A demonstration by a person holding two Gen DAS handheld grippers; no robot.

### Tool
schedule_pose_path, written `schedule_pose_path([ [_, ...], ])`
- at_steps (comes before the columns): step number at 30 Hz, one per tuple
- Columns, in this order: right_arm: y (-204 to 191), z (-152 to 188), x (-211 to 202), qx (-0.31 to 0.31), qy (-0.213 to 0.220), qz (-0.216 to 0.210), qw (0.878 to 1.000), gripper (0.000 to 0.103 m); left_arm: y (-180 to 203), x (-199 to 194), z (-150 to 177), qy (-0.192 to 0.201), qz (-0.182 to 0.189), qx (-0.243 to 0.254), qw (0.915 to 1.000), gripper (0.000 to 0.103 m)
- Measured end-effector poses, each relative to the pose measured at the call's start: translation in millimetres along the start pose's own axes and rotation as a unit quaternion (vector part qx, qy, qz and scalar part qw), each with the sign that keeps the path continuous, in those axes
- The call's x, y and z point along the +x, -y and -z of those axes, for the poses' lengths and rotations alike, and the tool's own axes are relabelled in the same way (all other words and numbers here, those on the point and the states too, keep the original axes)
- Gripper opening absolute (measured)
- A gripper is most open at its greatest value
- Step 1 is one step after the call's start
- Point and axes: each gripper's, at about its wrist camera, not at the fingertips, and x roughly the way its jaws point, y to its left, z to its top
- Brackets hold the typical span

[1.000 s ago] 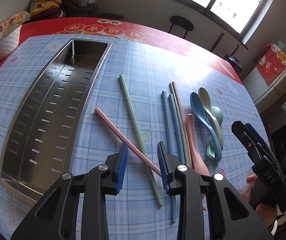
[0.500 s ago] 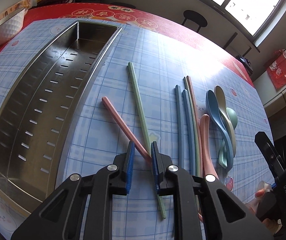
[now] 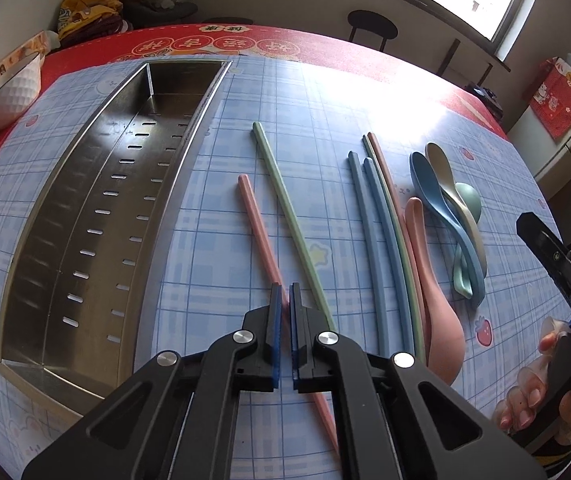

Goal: Organize utensils
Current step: 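Move the left tool to the pink chopstick while the right tool approaches the blue spoon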

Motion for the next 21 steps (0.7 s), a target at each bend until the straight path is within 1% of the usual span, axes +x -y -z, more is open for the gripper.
schedule_pose_path([
  [1,-0.2,0.4,0.0,0.000,0.000,0.000,1.000,0.090,2.4,-0.2,3.7,0.001,-0.002,0.006,1.0000,0.007],
  [7,-1.3,1.9,0.1,-0.003,-0.001,-0.002,1.000,0.089,19.3,-6.9,24.6,0.036,-0.040,0.060,0.9967,0.007],
  [11,0.5,2.1,0.8,-0.002,-0.004,-0.001,1.000,0.089,24.7,-7.6,31.1,0.052,-0.058,0.076,0.9941,0.009],
  [14,0.2,1.6,2.0,-0.001,-0.006,-0.001,1.000,0.090,22.1,-8.9,32.0,0.051,-0.059,0.073,0.9943,0.012],
  [15,-0.1,1.4,1.9,-0.001,-0.006,-0.002,1.000,0.090,20.6,-9.7,32.9,0.050,-0.058,0.069,0.9947,0.014],
  [17,-1.1,1.9,2.0,-0.003,-0.006,-0.002,1.000,0.089,19.2,-11.4,36.8,0.043,-0.051,0.065,0.9956,0.015],
  [19,-1.3,2.1,2.2,-0.005,-0.007,-0.003,1.000,0.089,17.6,-12.3,41.1,0.028,-0.038,0.065,0.9968,0.016],
  [21,-1.8,2.3,2.2,-0.005,-0.007,-0.004,1.000,0.089,19.8,-16.3,47.6,0.028,-0.037,0.072,0.9963,0.016],
])
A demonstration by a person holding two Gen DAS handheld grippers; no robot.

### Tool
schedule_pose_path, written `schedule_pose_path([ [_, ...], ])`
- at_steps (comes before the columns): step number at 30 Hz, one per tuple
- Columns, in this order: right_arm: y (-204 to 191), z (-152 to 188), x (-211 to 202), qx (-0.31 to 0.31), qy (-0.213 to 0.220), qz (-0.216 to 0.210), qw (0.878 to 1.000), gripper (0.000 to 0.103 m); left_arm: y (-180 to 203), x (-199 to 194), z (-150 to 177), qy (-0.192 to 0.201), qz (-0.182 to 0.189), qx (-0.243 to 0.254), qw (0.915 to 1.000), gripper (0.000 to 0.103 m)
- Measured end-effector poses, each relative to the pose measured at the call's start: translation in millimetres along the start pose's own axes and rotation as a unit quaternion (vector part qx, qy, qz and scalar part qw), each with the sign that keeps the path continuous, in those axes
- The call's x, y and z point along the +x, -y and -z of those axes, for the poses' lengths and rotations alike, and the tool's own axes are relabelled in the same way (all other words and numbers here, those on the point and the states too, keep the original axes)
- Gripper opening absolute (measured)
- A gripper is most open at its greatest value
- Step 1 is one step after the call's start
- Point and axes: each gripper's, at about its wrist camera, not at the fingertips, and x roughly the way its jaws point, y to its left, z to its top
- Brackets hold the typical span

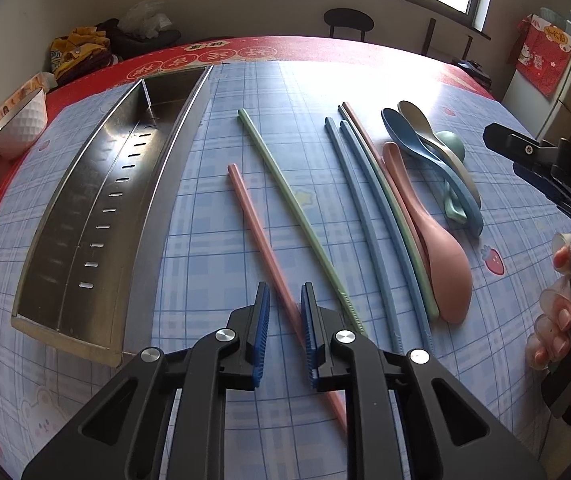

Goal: Organize utensils
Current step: 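Move the left tool to the pink chopstick while the right tool approaches the blue spoon, then close the left tool on the pink chopstick while the right tool grasps the blue spoon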

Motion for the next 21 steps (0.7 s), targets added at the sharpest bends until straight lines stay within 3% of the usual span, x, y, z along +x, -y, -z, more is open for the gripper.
schedule_pose_path([
  [7,-0.5,1.8,0.4,0.001,-0.002,-0.001,1.000,0.089,2.0,0.6,1.0,0.015,0.003,0.008,0.9998,0.011],
  [15,-0.9,1.8,1.1,0.001,-0.003,-0.005,1.000,0.089,5.6,6.3,-3.6,0.035,-0.021,0.035,0.9986,0.011],
  [21,-0.8,1.9,4.1,0.009,-0.008,-0.017,1.000,0.089,2.7,7.0,-2.9,0.043,-0.013,0.030,0.9985,0.010],
])
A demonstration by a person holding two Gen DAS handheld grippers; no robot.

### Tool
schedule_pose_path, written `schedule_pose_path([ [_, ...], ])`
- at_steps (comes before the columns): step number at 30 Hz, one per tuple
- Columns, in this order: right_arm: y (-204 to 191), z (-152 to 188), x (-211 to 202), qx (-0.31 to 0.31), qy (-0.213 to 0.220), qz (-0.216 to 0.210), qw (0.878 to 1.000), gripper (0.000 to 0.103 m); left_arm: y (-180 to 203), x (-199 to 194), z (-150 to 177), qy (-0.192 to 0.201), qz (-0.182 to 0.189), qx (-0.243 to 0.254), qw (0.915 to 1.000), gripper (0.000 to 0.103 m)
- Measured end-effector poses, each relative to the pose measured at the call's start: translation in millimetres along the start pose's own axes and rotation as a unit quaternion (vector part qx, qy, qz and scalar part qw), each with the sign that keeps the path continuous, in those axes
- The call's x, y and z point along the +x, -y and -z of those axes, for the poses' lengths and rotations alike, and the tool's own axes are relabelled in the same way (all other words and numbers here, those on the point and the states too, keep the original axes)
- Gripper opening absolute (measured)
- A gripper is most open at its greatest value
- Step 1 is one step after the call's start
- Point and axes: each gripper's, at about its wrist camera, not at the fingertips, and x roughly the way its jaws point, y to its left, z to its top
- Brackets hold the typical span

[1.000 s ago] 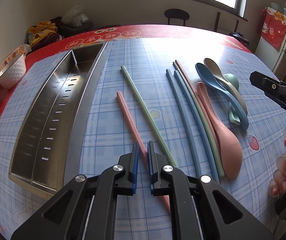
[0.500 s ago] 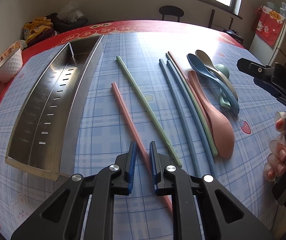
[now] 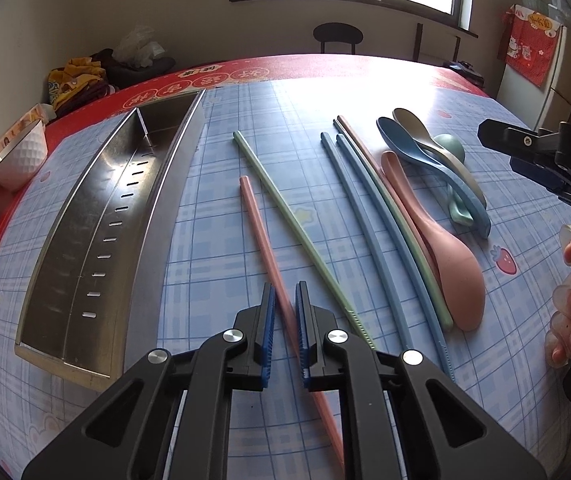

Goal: Organize utensils
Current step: 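Close the left tool on the pink chopstick while the right tool grasps the blue spoon, then carry the pink chopstick into the steel rack and open the left tool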

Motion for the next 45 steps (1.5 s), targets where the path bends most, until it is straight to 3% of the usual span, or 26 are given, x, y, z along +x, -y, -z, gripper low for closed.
schedule_pose_path([
  [13,4.2,0.9,3.4,0.006,0.002,-0.011,1.000,0.089,-18.0,-9.8,4.8,0.028,0.034,-0.044,0.9981,0.006],
  [21,16.3,1.5,8.8,0.041,-0.012,-0.024,0.999,0.056,-22.9,-21.2,8.4,0.059,0.048,-0.056,0.9955,0.006],
  [26,-0.1,4.7,9.5,-0.010,-0.020,-0.023,0.999,0.036,-29.9,-26.7,9.8,0.072,0.062,-0.072,0.9929,0.006],
  [32,-27.5,10.5,17.7,-0.085,-0.047,0.001,0.995,0.031,-34.3,-31.9,10.9,0.087,0.074,-0.080,0.9902,0.006],
  [41,-37.1,11.4,40.7,-0.114,-0.101,0.026,0.988,0.029,-35.7,-35.8,11.6,0.097,0.092,-0.082,0.9876,0.006],
  [45,-38.8,10.5,46.6,-0.120,-0.109,0.030,0.986,0.023,-37.2,-36.6,12.7,0.098,0.097,-0.085,0.9867,0.006],
])
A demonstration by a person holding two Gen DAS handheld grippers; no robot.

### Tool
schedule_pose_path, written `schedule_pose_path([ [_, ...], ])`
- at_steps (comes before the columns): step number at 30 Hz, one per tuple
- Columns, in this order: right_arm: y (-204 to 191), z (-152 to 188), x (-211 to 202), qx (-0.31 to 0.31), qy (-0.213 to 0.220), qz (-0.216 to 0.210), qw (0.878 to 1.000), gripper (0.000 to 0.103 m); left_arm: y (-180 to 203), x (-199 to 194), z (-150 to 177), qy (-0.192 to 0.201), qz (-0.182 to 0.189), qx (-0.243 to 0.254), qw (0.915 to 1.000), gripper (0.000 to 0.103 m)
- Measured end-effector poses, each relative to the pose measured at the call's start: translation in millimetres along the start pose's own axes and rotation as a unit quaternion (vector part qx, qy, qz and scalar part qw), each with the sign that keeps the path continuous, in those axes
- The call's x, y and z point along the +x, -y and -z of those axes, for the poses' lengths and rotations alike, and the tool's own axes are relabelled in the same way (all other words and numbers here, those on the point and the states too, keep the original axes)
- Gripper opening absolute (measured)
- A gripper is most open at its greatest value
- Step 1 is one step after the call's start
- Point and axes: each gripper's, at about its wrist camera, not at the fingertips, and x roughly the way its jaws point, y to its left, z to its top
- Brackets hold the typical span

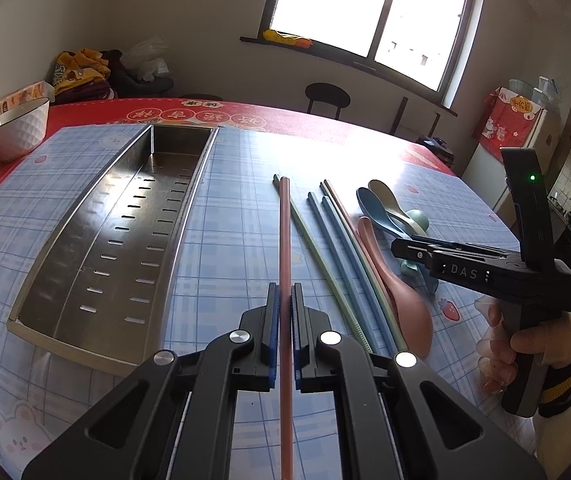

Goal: Organize utensils
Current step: 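Carry the pink chopstick into the steel rack and open the left tool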

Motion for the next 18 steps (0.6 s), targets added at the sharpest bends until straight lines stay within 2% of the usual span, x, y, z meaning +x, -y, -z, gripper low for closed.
schedule_pose_path([
  [2,2.5,0.4,0.5,0.008,0.001,-0.003,1.000,0.015,-1.3,-0.1,0.1,0.000,0.003,-0.003,1.0000,0.006],
  [3,4.6,1.0,0.2,0.013,0.001,-0.008,1.000,0.014,-1.8,0.0,0.0,0.000,0.004,-0.003,1.0000,0.006],
  [7,6.1,1.7,-1.4,0.019,0.005,-0.005,1.000,0.014,-1.6,-0.3,-0.2,0.001,0.007,-0.001,1.0000,0.006],
  [13,12.3,6.9,-21.7,0.034,0.058,-0.011,0.998,0.014,-7.3,-4.4,-0.2,0.013,0.017,-0.012,0.9997,0.006],
  [18,15.9,7.4,-30.6,0.048,0.075,-0.001,0.996,0.014,-13.8,-5.6,-2.3,0.002,0.033,-0.025,0.9992,0.006],
])
